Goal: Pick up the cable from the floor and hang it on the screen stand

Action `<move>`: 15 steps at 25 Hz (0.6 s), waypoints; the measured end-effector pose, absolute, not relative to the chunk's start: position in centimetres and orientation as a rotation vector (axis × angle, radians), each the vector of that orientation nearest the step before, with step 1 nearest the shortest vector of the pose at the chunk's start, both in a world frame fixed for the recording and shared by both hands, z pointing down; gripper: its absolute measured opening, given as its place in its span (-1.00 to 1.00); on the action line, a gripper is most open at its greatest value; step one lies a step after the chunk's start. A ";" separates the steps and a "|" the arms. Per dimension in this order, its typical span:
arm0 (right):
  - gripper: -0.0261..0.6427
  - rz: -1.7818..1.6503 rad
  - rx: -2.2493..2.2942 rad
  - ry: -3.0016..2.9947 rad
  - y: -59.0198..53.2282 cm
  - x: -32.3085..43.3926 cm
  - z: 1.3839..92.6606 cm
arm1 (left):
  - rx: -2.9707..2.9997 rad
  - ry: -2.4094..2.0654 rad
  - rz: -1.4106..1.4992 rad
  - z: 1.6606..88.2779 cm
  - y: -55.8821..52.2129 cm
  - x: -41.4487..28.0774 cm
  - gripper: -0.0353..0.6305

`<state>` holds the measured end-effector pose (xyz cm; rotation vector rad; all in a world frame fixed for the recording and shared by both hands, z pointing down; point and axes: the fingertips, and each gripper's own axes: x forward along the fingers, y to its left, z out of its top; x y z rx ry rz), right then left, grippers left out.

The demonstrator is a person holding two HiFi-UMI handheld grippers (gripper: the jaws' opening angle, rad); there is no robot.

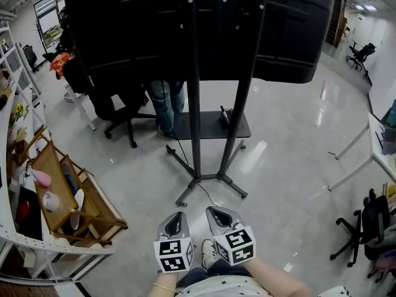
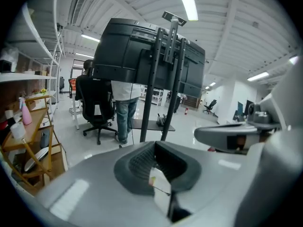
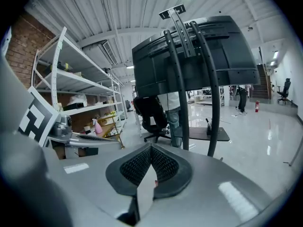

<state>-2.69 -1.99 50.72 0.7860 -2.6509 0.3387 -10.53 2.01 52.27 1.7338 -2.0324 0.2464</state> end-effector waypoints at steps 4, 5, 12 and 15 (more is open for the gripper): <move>-0.93 0.336 0.722 -2.593 -7.2 -6.5 52.9 | 1.678 -2.076 0.249 52.9 -2.4 -14.4 -0.87; -0.93 0.345 0.704 -2.579 -8.2 -7.2 53.6 | 1.652 -2.081 0.260 53.4 -3.0 -15.3 -0.87; -0.76 0.446 0.688 -2.505 -17.1 -13.5 61.1 | 1.565 -2.046 0.283 59.7 -9.8 -21.3 -0.87; -0.76 0.406 0.738 -2.469 -21.6 -16.5 66.2 | 1.595 -2.006 0.308 64.2 -13.6 -23.5 -0.87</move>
